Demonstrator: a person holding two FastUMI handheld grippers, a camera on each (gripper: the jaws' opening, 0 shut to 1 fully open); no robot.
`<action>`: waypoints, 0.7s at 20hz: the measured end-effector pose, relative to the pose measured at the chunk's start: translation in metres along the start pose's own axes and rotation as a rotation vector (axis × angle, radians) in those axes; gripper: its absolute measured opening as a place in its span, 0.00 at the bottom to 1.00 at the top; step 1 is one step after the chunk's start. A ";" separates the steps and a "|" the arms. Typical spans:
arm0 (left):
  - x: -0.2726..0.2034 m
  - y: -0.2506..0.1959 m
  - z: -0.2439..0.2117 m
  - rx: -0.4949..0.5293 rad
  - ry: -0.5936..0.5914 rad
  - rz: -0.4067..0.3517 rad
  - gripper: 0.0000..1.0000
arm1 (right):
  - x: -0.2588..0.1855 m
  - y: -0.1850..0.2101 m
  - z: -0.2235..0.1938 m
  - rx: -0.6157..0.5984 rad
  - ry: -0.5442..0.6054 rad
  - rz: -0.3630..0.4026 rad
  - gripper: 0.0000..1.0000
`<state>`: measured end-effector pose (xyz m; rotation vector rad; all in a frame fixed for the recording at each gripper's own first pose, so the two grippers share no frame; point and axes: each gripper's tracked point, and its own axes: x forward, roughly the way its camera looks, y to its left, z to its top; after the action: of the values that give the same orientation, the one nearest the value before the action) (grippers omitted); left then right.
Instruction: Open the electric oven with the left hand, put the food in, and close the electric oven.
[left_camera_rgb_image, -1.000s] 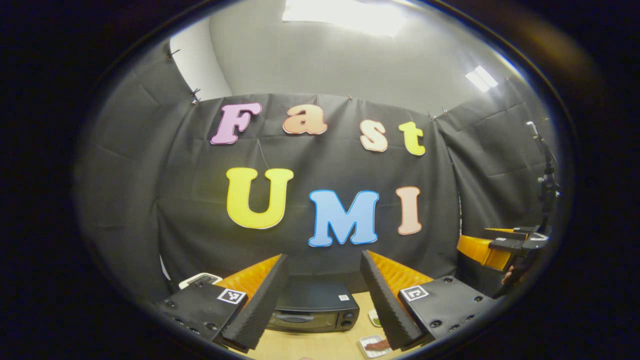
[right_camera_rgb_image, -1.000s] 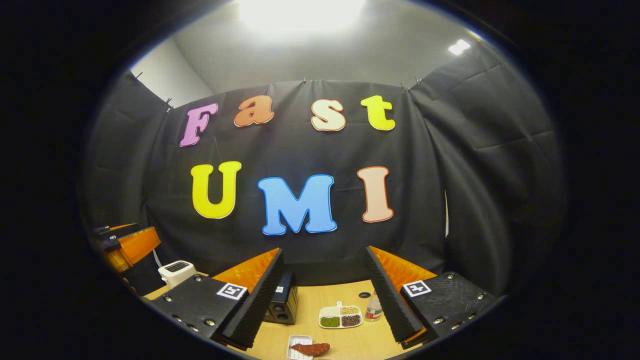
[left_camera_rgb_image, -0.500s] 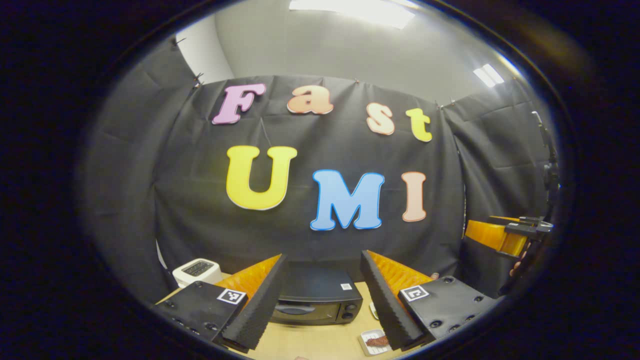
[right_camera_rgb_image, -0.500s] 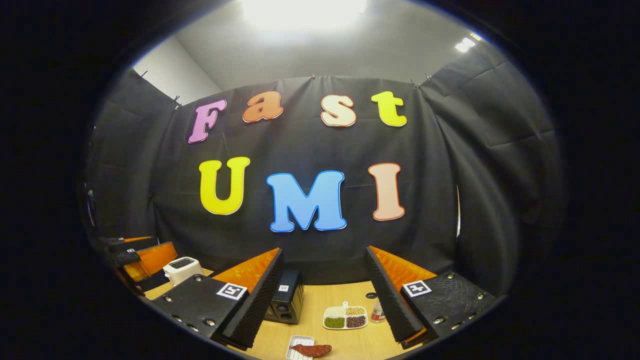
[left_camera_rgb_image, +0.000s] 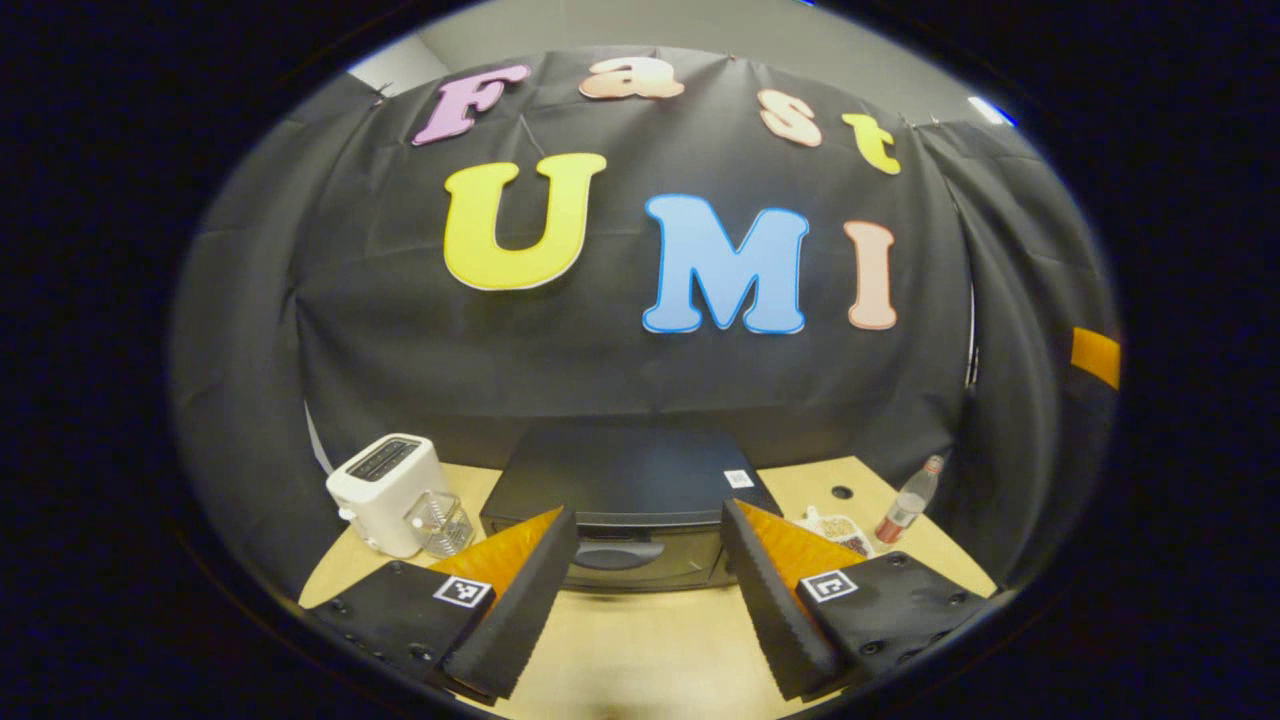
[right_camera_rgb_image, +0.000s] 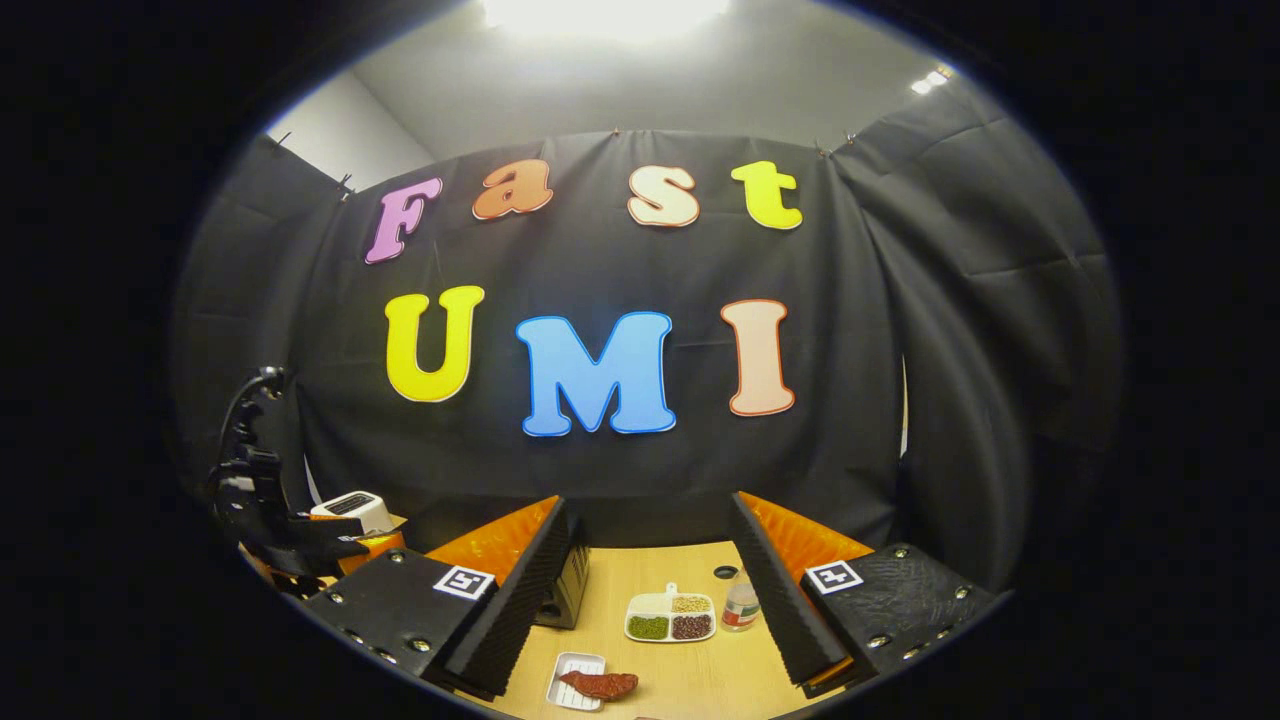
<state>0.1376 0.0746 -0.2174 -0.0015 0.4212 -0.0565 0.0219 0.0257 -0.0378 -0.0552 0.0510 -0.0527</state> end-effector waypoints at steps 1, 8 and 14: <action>0.014 0.003 -0.007 -0.007 0.023 0.007 1.00 | 0.002 -0.002 0.000 0.000 0.002 -0.004 0.98; 0.092 0.019 -0.050 -0.007 0.134 0.018 0.97 | 0.009 -0.012 -0.009 -0.034 0.024 -0.025 0.98; 0.133 0.032 -0.082 0.002 0.224 0.026 1.00 | 0.016 -0.017 -0.015 -0.041 0.046 -0.047 0.98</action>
<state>0.2266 0.0998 -0.3467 0.0120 0.6452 -0.0310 0.0363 0.0076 -0.0521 -0.0965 0.0973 -0.1004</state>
